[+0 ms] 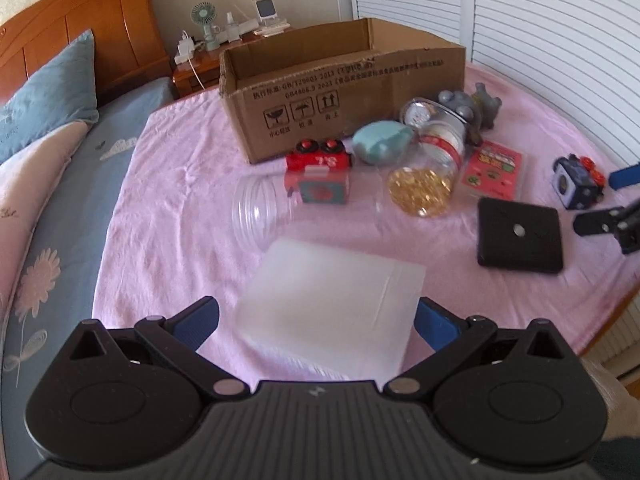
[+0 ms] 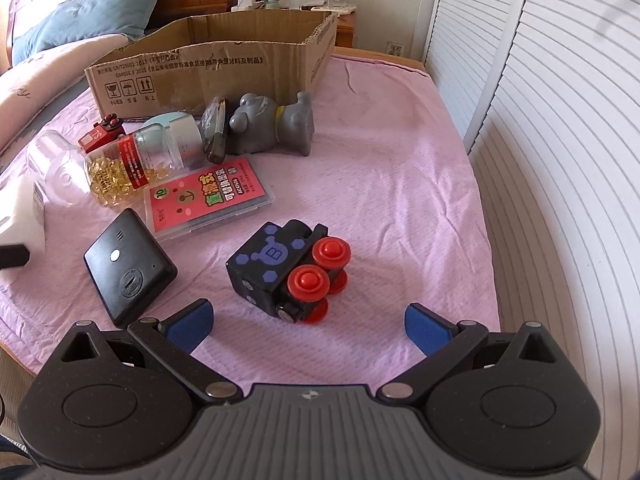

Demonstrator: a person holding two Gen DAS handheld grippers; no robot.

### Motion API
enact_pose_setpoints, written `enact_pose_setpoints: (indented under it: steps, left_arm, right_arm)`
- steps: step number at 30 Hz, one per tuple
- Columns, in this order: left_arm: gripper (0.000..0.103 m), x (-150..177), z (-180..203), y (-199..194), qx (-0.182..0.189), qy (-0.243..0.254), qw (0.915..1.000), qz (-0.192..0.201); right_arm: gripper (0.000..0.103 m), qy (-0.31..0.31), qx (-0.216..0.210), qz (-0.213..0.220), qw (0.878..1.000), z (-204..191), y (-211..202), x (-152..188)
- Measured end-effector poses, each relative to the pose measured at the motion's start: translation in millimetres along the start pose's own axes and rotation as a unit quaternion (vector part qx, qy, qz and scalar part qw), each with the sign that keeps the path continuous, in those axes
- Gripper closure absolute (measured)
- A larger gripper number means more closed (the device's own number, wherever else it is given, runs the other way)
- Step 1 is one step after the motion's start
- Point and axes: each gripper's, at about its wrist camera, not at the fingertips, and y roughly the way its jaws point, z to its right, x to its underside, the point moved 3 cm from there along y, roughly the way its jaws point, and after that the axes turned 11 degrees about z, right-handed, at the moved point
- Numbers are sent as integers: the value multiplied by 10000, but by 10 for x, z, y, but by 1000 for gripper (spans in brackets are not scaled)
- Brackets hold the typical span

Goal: Organize rigid objects
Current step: 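Close left tool on white plastic box while right tool grasps black cube toy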

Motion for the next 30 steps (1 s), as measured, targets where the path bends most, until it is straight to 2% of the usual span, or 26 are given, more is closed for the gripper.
enact_pose_setpoints:
  steps: [6, 11, 16, 26, 30]
  left_arm:
    - [1, 12, 20, 161, 179, -233, 9995, -150]
    - [1, 93, -88, 198, 360, -807, 9959, -202]
    - [0, 121, -103, 179, 236, -845, 9960, -182]
    - [0, 122, -104, 178, 169, -888, 9957, -218]
    - [0, 126, -108, 168, 191, -872, 9957, -231]
  right_arm:
    - [0, -98, -145, 66, 9998, 8, 36, -14]
    - [0, -210, -396, 164, 9989, 8, 77, -25]
    - [0, -290, -518, 308, 9978, 10, 76, -10]
    - [0, 224, 130, 286, 9993, -40, 159, -87]
    - [0, 348, 346, 322, 9983, 81, 96, -29]
